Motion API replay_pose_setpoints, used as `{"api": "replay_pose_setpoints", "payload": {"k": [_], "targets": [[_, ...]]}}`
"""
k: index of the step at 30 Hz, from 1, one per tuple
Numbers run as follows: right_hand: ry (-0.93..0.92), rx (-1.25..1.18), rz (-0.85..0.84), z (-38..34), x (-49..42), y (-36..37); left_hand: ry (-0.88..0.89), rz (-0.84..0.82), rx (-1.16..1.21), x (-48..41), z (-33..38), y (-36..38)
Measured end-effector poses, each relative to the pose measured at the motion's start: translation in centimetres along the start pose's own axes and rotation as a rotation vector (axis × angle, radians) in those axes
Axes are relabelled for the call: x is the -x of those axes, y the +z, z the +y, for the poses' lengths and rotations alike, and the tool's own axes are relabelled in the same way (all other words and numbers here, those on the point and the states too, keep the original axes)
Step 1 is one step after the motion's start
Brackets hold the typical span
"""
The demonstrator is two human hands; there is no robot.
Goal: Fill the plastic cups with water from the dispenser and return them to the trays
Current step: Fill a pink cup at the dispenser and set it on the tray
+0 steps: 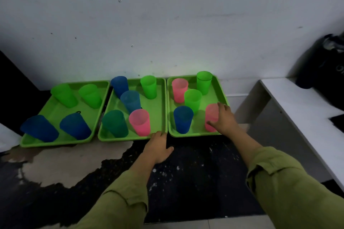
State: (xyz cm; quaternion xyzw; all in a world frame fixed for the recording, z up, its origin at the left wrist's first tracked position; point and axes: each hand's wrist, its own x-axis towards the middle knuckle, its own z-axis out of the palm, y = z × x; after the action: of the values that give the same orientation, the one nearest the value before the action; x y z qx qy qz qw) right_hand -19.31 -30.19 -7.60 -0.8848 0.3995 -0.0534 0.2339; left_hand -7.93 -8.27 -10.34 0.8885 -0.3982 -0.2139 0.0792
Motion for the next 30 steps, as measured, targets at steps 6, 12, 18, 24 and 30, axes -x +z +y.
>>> {"api": "replay_pose_setpoints", "payload": {"k": [6,12,18,24,30], "targets": [[-0.001,-0.019,0.073,0.3,-0.6,0.5,0.008,-0.012,0.001,0.0,-0.2,0.0],[-0.051,-0.064,0.162,-0.3,0.2,0.3,0.024,-0.046,0.063,0.3,-0.5,-0.5],[-0.134,-0.127,0.311,-2.8,1.9,-1.8,0.088,0.079,0.120,1.4,-1.3,-2.2],[-0.248,-0.157,0.442,-8.1,3.8,-3.5,0.232,0.277,0.281,2.2,-2.3,-6.1],[-0.375,-0.238,0.433,-17.2,6.7,-2.2,0.321,0.389,0.405,3.7,-5.8,-11.2]]}}
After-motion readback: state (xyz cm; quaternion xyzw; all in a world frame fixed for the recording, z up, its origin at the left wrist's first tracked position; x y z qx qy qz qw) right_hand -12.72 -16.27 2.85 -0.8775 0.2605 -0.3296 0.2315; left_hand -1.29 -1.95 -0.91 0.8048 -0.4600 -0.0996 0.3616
